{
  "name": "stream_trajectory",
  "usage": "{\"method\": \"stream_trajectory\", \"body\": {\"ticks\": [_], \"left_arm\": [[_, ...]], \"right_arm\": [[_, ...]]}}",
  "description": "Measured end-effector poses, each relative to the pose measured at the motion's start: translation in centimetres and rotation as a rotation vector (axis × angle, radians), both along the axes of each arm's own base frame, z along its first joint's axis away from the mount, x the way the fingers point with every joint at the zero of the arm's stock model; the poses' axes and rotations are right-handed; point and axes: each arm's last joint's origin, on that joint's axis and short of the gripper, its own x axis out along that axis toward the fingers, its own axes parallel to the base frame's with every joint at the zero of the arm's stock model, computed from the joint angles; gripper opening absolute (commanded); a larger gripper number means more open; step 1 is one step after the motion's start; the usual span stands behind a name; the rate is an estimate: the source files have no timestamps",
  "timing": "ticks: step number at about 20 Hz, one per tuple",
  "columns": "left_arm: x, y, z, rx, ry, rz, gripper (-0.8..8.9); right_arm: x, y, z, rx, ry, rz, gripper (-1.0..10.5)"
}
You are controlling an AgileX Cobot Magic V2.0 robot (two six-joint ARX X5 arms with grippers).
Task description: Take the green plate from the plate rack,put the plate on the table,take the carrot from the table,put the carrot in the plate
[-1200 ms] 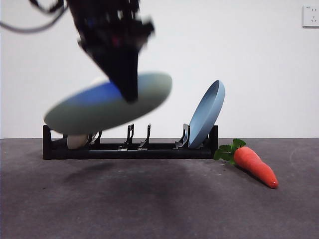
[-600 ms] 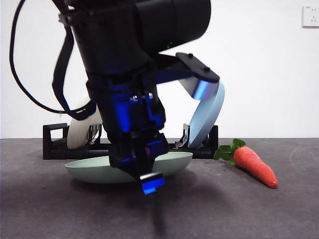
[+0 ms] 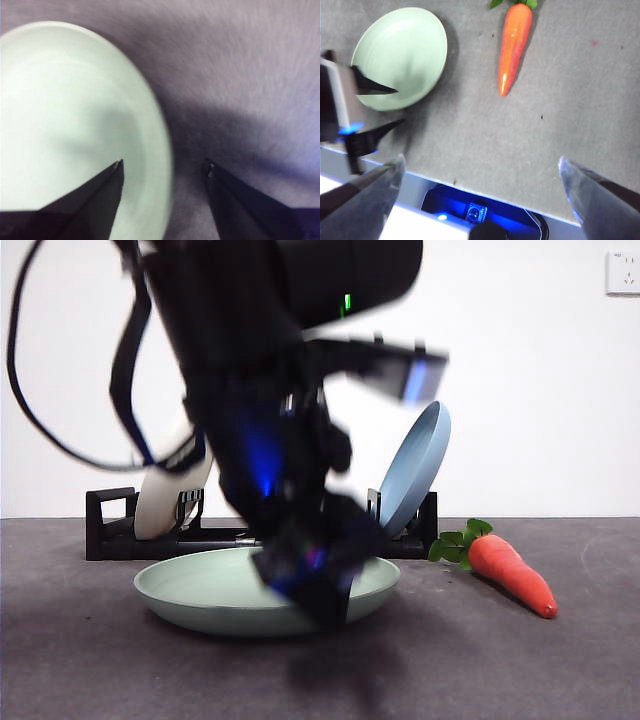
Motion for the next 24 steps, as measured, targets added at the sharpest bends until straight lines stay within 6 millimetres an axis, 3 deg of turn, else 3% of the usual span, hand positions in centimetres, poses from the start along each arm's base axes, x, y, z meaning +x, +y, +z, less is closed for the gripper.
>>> {"method": "stream_trajectory", "body": {"ticks": [4, 7, 12, 15, 18, 21, 24], "left_arm": [[-0.6, 0.5, 8.3, -0.266, -0.011, 0.034, 2.88], [-1.9, 2.3, 14.7, -0.477, 0.010, 0.062, 2.88], [-4.6, 6.9, 21.3, -0.640, -0.005, 0.109, 2.88], [-6.1, 9.5, 23.3, -0.709, -0.023, 0.114, 2.88], [-7.2, 11.4, 24.0, -0.742, -0.017, 0.132, 2.88], [-7.9, 12.6, 24.3, -0.757, -0.009, 0.146, 2.88], [-8.1, 12.9, 24.3, -0.753, 0.003, 0.156, 2.88]], "right_arm": [[2.6, 0.2, -0.3, 0.007, -0.001, -0.009, 6.5], [6.3, 0.8, -1.2, 0.014, 0.000, 0.000, 6.5], [13.2, 3.6, -5.2, 0.012, 0.056, 0.065, 6.5], [16.7, 5.8, -8.7, -0.056, 0.068, 0.063, 6.5], [19.0, 7.2, -12.0, -0.155, 0.073, 0.031, 6.5], [20.4, 7.8, -14.2, -0.188, 0.061, 0.016, 6.2], [21.1, 8.1, -15.0, -0.211, 0.034, -0.002, 5.6]]}}
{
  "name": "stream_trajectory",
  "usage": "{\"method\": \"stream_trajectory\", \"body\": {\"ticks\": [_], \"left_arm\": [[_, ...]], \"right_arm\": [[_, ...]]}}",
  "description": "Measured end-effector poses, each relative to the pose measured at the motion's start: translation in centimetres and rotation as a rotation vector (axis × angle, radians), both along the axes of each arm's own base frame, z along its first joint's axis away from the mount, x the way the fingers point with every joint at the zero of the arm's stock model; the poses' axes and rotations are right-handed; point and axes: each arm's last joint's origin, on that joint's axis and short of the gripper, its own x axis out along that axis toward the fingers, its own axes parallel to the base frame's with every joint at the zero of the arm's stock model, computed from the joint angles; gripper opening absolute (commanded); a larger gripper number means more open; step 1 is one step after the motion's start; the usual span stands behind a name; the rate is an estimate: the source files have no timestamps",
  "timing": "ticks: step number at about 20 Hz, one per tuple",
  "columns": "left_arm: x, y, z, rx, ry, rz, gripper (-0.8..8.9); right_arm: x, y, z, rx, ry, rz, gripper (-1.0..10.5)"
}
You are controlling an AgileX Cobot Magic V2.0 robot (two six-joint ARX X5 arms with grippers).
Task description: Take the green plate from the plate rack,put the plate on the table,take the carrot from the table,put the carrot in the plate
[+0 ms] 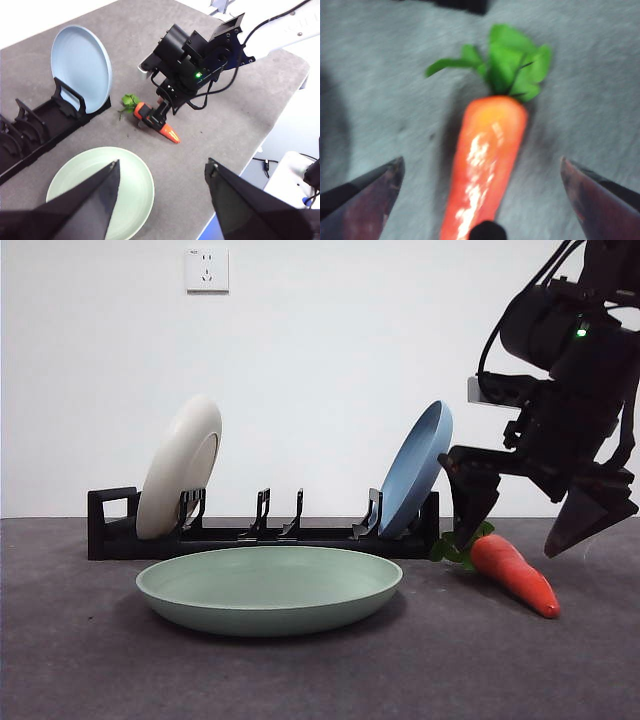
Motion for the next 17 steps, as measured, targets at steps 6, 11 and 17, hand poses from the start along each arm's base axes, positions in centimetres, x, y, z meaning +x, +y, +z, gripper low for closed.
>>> {"method": "stream_trajectory", "body": {"ticks": [6, 11, 17], "left_arm": [[0.0, 0.0, -0.1, 0.002, 0.008, 0.004, 2.88], [0.0, 0.0, -0.1, 0.002, 0.007, 0.005, 2.88], [0.0, 0.0, -0.1, 0.002, 0.007, 0.005, 2.87]], "right_arm": [[0.4, 0.3, -1.4, -0.008, 0.027, -0.001, 3.8], [0.5, 0.4, -1.3, 0.005, 0.018, -0.002, -0.2], [0.2, 0.8, -1.1, 0.045, 0.038, -0.014, -0.2]]}}
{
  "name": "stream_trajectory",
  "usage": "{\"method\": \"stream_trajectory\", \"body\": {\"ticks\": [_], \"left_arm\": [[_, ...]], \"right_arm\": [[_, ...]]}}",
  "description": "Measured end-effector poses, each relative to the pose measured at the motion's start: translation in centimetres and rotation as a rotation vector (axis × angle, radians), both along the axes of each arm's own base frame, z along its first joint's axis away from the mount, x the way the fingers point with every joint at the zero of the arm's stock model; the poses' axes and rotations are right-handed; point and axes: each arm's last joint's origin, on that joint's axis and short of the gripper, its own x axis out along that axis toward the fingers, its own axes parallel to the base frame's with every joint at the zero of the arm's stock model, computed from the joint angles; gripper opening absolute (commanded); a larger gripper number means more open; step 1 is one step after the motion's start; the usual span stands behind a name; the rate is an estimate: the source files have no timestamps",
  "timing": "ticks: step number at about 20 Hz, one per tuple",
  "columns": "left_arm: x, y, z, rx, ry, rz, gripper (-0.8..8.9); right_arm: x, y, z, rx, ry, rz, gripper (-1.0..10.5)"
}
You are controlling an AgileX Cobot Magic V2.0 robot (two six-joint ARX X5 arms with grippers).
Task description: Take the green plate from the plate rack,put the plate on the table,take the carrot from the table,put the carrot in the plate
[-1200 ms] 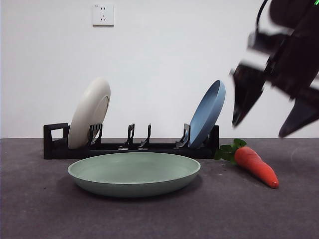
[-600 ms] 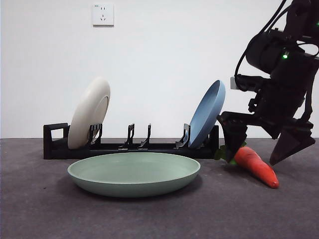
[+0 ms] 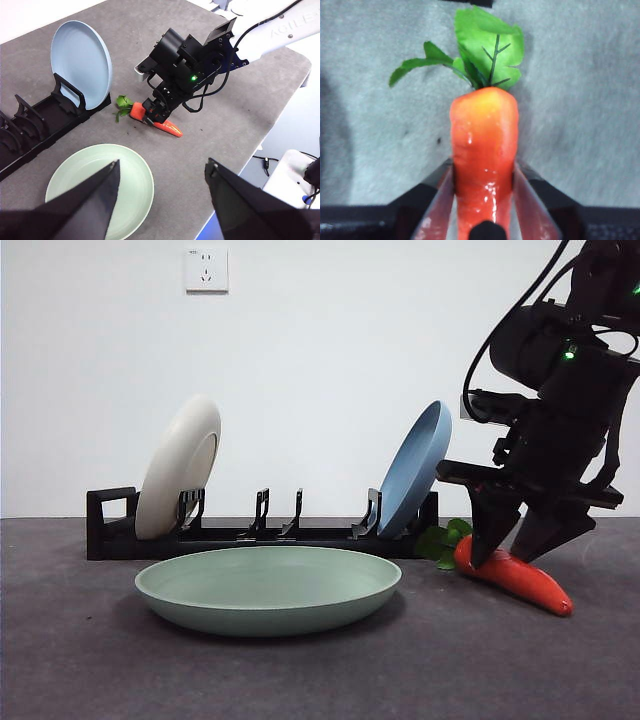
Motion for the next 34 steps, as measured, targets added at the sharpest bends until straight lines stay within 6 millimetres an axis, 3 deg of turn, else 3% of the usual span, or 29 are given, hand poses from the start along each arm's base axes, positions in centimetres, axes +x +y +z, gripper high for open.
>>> {"method": "stream_trajectory", "body": {"ticks": [3, 5, 8, 11, 15, 17, 21, 22, 25, 28, 31, 34], "left_arm": [[0.0, 0.0, 0.0, 0.000, 0.000, 0.000, 2.87], [0.0, 0.0, 0.0, 0.000, 0.000, 0.000, 2.87], [0.0, 0.0, 0.0, 0.000, 0.000, 0.000, 2.87], [0.0, 0.0, 0.0, 0.001, 0.000, 0.001, 2.87], [0.0, 0.0, 0.0, 0.005, 0.002, 0.001, 2.87], [0.0, 0.0, -0.1, 0.010, 0.005, 0.001, 2.87], [0.0, 0.0, -0.1, 0.010, 0.005, 0.001, 2.87], [0.0, 0.0, -0.1, 0.011, 0.005, 0.001, 2.87], [0.0, 0.1, -0.2, 0.016, 0.008, 0.001, 2.87], [0.0, 0.1, -0.2, 0.020, 0.010, 0.001, 2.87], [-0.1, 0.2, -0.4, 0.041, 0.023, 0.002, 2.87], [-0.2, 0.3, -0.7, 0.077, 0.031, -0.004, 2.87]], "right_arm": [[-1.2, 1.4, 1.9, 0.025, -0.033, 0.033, -0.2], [-2.6, 3.0, 4.4, 0.070, -0.108, 0.079, -0.2], [-4.5, 6.7, 6.6, 0.164, -0.216, 0.175, -0.2], [-5.7, 10.6, 5.6, 0.222, -0.233, 0.256, -0.2], [-6.2, 13.8, 2.0, 0.212, -0.175, 0.291, -0.2], [-6.1, 14.3, 0.4, 0.197, -0.143, 0.288, -0.2], [-5.9, 14.7, -0.9, 0.197, -0.115, 0.272, -0.1], [-6.0, 14.7, -0.9, 0.198, -0.112, 0.271, 0.5], [-6.0, 14.8, -0.9, 0.201, -0.110, 0.272, 5.0], [-6.1, 14.8, -1.0, 0.196, -0.100, 0.273, 5.4], [-6.4, 14.6, 0.3, 0.214, -0.122, 0.277, 5.4], [-7.6, 13.4, 4.2, 0.245, -0.164, 0.279, 5.4]]}}
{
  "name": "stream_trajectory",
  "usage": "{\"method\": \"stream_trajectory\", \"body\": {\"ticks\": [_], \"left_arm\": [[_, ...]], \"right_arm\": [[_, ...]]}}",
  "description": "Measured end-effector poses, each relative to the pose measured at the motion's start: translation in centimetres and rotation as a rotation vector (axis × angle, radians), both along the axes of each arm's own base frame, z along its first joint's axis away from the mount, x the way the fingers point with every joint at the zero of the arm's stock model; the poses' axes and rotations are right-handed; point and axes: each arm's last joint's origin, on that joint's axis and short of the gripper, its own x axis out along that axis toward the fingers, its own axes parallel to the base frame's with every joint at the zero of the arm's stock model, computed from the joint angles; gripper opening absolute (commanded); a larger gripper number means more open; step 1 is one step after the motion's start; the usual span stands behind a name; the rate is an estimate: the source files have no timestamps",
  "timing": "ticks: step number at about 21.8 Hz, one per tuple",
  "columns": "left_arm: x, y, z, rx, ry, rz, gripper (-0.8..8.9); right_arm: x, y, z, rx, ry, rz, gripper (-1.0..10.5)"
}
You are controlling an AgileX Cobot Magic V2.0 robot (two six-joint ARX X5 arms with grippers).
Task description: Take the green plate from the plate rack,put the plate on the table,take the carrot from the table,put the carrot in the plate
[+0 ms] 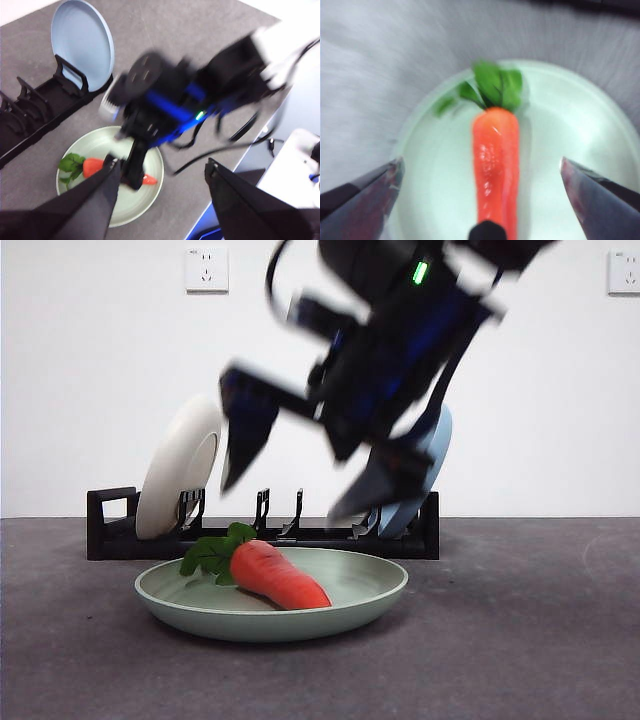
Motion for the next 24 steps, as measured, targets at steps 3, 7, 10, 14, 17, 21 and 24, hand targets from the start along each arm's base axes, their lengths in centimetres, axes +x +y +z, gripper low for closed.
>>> {"method": "stream_trajectory", "body": {"ticks": [3, 7, 10, 14, 17, 21, 24], "left_arm": [[-0.2, 0.3, -0.4, 0.050, 0.023, -0.004, 2.87], [-0.3, 0.6, -0.9, 0.101, 0.052, -0.005, 2.87], [-0.4, 0.8, -1.1, 0.132, 0.070, -0.005, 2.87], [-0.7, 1.1, -1.6, 0.188, 0.104, -0.006, 2.87], [-0.8, 1.3, -1.8, 0.214, 0.122, -0.008, 2.82], [-0.9, 1.5, -1.9, 0.226, 0.139, -0.002, 2.63], [-0.9, 1.5, -2.0, 0.230, 0.144, -0.001, 0.60]], "right_arm": [[-2.6, -2.4, 4.1, -0.001, 0.019, 0.037, 5.4], [-7.6, -7.2, 8.5, -0.049, 0.091, 0.102, 5.4], [-10.6, -10.2, 10.3, -0.066, 0.118, 0.115, 5.4], [-13.5, -13.0, 11.4, -0.078, 0.130, 0.116, 5.4], [-15.2, -14.7, 12.0, -0.068, 0.119, 0.116, 5.3], [-16.6, -16.1, 12.5, -0.044, 0.092, 0.116, 4.2], [-17.1, -16.6, 12.8, -0.026, 0.072, 0.117, 0.4]]}}
